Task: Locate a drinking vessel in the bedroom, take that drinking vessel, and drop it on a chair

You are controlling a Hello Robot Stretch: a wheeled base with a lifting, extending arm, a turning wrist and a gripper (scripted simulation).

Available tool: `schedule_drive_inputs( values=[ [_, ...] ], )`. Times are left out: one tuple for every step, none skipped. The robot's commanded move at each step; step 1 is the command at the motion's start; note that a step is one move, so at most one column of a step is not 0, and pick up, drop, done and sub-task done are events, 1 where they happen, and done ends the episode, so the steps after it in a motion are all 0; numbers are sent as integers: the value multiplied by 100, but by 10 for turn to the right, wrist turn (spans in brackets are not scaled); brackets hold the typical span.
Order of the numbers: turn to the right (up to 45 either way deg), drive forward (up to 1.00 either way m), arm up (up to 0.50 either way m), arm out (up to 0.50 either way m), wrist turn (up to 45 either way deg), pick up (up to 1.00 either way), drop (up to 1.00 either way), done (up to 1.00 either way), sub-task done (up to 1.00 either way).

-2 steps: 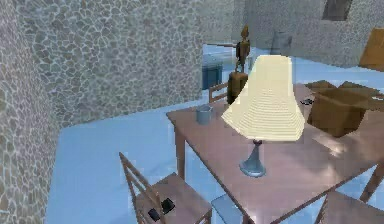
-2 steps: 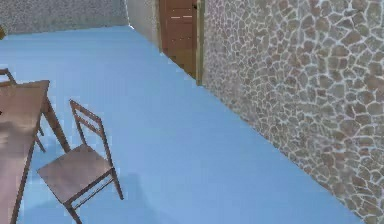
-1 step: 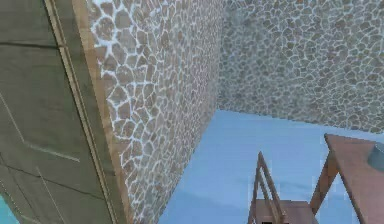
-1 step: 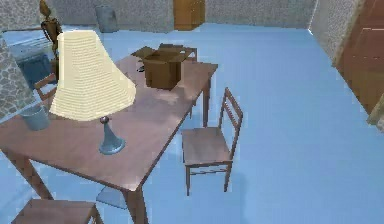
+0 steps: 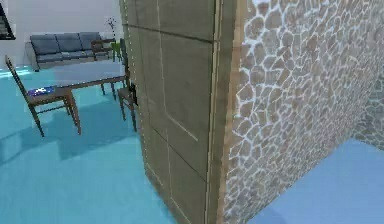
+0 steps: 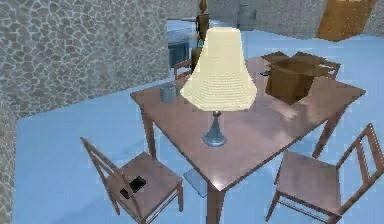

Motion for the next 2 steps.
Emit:
schedule_drive_inputs(
  values=[
    [450, 0, 0, 0, 0, 0, 0, 0, 0],
    [450, 0, 0, 0, 0, 0, 0, 0, 0]
  ],
)
